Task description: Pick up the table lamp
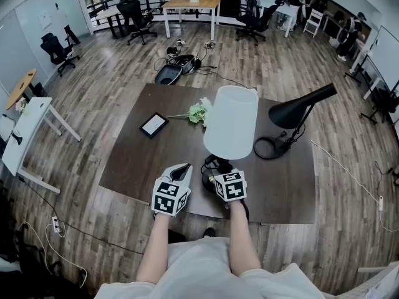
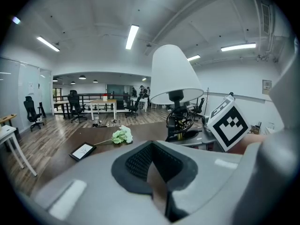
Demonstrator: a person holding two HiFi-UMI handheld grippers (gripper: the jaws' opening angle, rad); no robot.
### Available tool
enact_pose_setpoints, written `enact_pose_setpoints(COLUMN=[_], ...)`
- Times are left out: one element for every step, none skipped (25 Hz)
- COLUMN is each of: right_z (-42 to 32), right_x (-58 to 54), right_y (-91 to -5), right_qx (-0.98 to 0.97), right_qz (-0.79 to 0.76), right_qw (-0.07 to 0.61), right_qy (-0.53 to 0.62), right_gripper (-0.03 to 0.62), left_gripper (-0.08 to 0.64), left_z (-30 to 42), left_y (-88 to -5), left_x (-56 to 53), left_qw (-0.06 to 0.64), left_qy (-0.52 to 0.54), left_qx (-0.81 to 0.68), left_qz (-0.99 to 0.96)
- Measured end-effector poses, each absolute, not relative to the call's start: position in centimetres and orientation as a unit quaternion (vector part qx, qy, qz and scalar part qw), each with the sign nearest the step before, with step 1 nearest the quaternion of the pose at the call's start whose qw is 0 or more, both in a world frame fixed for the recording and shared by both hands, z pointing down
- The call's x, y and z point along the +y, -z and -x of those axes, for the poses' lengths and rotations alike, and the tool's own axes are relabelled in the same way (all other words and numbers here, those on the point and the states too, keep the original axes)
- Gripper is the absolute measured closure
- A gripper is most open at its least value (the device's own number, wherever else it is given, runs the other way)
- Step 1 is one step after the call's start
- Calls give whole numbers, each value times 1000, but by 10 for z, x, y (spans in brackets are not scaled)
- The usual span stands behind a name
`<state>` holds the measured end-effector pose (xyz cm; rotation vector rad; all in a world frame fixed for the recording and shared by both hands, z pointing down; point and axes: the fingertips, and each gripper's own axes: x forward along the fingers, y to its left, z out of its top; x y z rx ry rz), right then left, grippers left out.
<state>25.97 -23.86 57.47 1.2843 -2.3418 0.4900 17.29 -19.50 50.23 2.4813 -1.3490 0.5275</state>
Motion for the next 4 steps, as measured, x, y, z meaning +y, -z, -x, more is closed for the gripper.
enact_pose_setpoints(right_z=[-260,-261,-262,-264], right_x=[-240,-242,-245,-247], right_y=[-574,-573,-572,-570], right_qx=[-843,-842,-841,-841], right_qz=[-464,-465,-467,-470], right_qw=[210,208,206,204], right_qy=[-176,-176,-176,-175], right_gripper=[484,484,483,485], left_gripper=[557,557,557,557], left_z=[-174,-176,-177,-179], left_y=[-502,-501,-500,-498], left_x=[-196,-198,-199,-201], left_qw=[132,130,127,125], left_qy=[-183,-183,-184,-185], left_qx=[-463,-460,-458,-456], left_qz=[-857,-859,-860,-862])
